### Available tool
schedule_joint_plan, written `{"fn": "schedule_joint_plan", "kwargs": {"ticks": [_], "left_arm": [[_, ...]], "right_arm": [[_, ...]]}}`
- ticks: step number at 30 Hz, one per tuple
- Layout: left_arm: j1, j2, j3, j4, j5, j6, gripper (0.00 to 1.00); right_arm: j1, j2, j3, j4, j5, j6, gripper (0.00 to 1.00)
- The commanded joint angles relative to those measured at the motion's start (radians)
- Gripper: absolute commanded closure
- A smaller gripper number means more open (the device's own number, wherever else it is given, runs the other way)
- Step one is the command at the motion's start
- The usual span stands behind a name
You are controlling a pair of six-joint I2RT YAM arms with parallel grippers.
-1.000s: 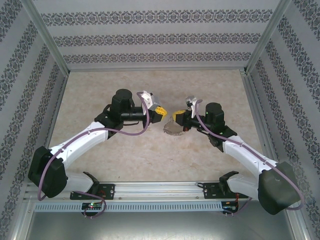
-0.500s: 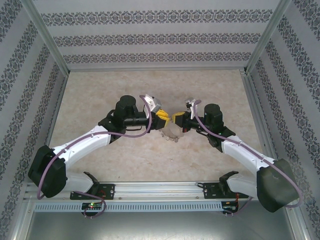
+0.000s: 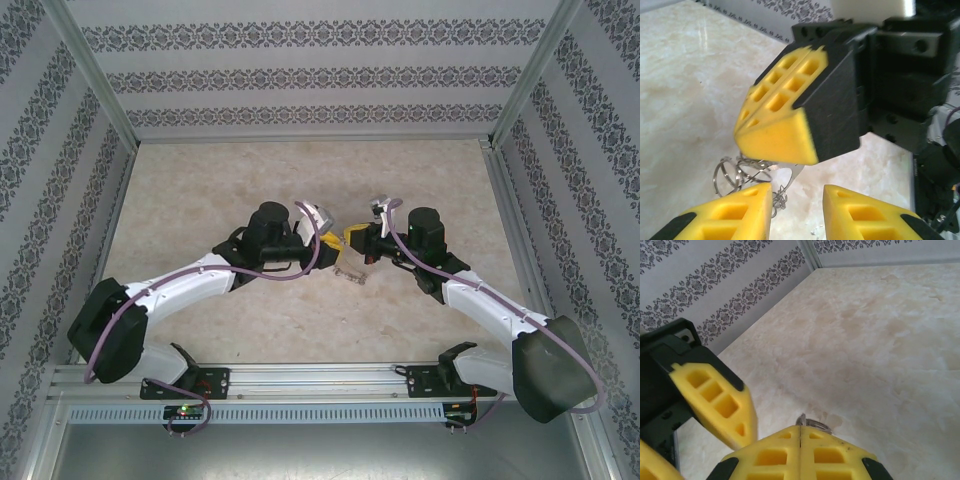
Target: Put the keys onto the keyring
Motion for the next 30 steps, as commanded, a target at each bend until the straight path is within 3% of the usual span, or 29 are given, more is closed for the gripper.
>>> {"fn": "schedule_joint_plan", "kwargs": {"ticks": [1,16,30], "left_arm": [[-0.017,0.024,-0.019,0.068,-0.047,-0.019,0.68],[-0.030,0.098,-0.003,0.137,-0.045,-0.049,0.68],[-0.034,0.134,-0.001,0.212,-0.110,-0.080,0.72]], "right_arm": [[-0.002,0.001,-0.008,0.066,0.004,0.011,1.00],[-0.002,0.005,-0.011,0.075,0.005,0.014,1.00],[-0.002,0.002,-0.020,0.082,0.002,0.016,1.00]]}}
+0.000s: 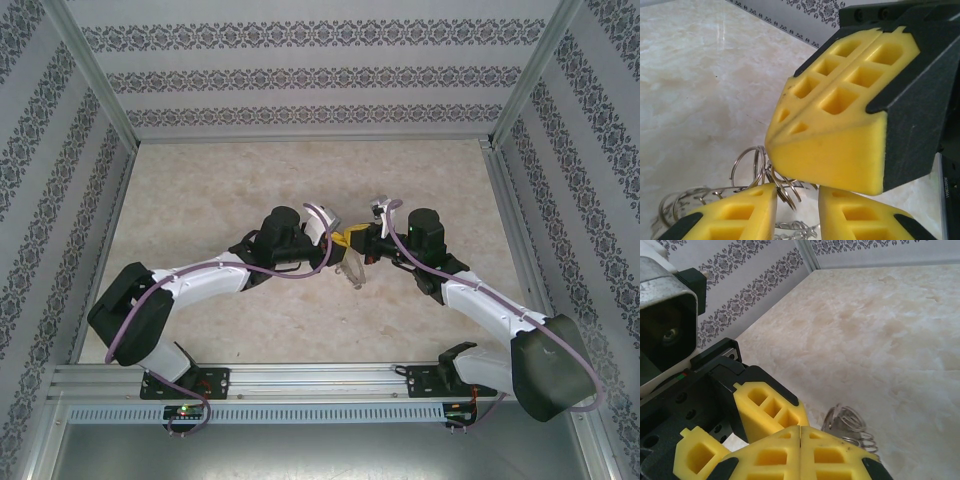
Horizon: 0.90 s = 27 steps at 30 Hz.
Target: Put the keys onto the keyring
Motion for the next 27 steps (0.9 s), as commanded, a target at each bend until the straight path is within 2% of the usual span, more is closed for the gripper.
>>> {"fn": "schedule_joint_plan", "kwargs": {"ticks": [1,13,17,27], "left_arm": [[-0.014,0.014,0.008,0.057,-0.024,-0.016,0.73],[-0.014,0.041,0.022,0.070,-0.037,-0.007,0.89],[-0.014,0.042,0.026,0.066,-0.032,0.000,1.00],[-0.012,0.015,0.019,0.051,-0.038,0.040,1.00]], "right_arm": [[-0.002,-0.006,-0.006,0.056,-0.006,0.015,1.00],[-0.002,-0.003,-0.011,0.059,-0.008,0.017,1.00],[-0.002,-0.004,-0.009,0.060,-0.005,0.017,1.00],[-0.032,-0.017,-0.021,0.042,-0.003,0.012,1.00]]}}
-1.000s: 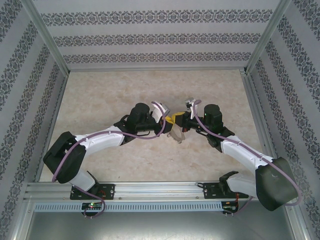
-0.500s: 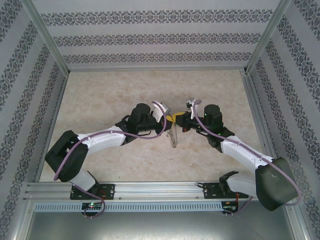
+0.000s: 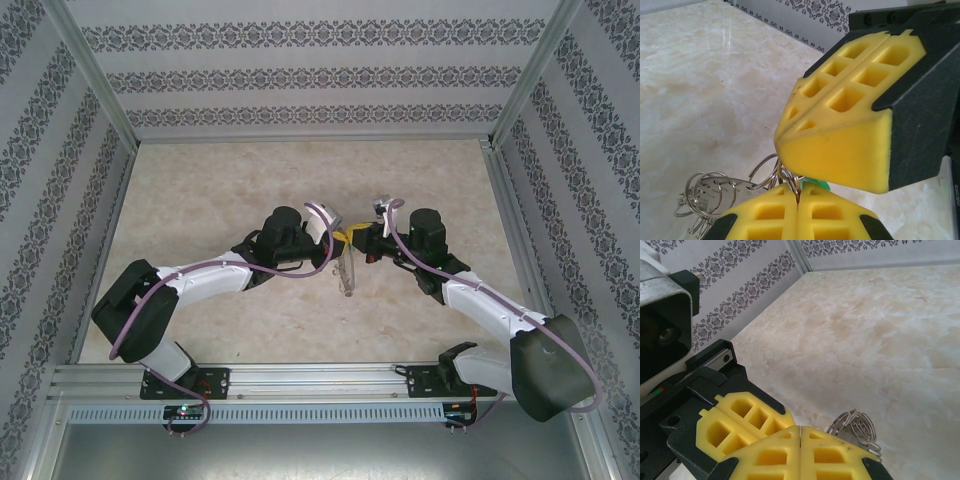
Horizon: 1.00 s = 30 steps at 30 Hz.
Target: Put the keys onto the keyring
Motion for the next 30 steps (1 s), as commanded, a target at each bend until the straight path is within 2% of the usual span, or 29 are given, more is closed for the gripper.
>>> {"fn": "schedule_joint_plan", "kwargs": {"ticks": [1,11,13,16,18,24,30], "left_arm": [[-0.011,-0.016,0.012,0.016,-0.017,0.043,1.00],[-0.008,-0.024,0.025,-0.004,0.006,0.072,1.00],[-0.008,-0.020,0.029,-0.006,0.009,0.074,1.00],[-0.007,-0.018,0.033,-0.009,0.017,0.074,1.00],[-0.007,-0.018,0.035,-0.010,0.018,0.075,1.00],[-0.005,-0.019,0.046,-0.033,0.035,0.094,1.00],[-0.004,-0.022,0.074,-0.083,0.063,0.119,1.00]], "right_arm": [[-0.022,-0.022,-0.018,0.035,-0.021,0.009,1.00],[-0.051,-0.045,-0.042,0.030,-0.048,0.028,1.00],[-0.055,-0.048,-0.045,0.038,-0.046,0.049,0.66],[-0.060,-0.069,-0.054,0.036,-0.029,0.064,0.50],[-0.069,-0.094,-0.064,0.037,-0.017,0.077,0.46],[-0.085,-0.141,-0.089,0.032,-0.036,0.104,0.41],[-0.083,-0.120,-0.103,0.045,-0.079,0.103,0.38]]}}
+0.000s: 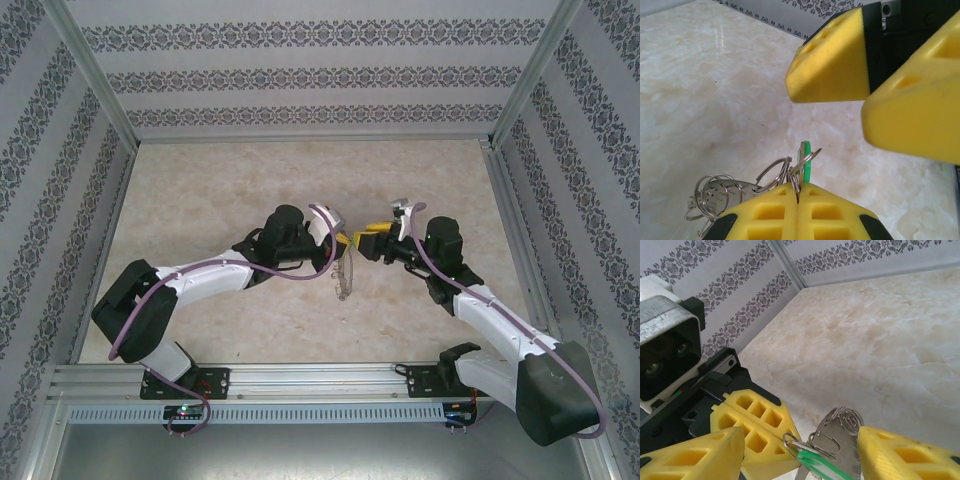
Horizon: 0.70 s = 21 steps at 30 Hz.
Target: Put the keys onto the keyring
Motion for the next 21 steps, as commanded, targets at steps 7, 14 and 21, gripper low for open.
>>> {"fn": "schedule_joint_plan", "kwargs": {"ticks": [7,14,21], "left_arm": [[0.001,-0.026,0.056,-0.043,0.058,0.044,1.00],[0.009,-0.040,0.057,-0.057,0.058,0.053,1.00],[0.016,-0.055,0.048,-0.054,0.064,0.056,1.00]], "right_arm": [[0.004,0.082,-0.006,0.055,-0.061,0.003,0.41],[-0.007,0.082,-0.019,0.053,-0.049,-0.007,0.93],[-0.016,0.058,-0.017,0.038,-0.049,-0.005,1.00]]}}
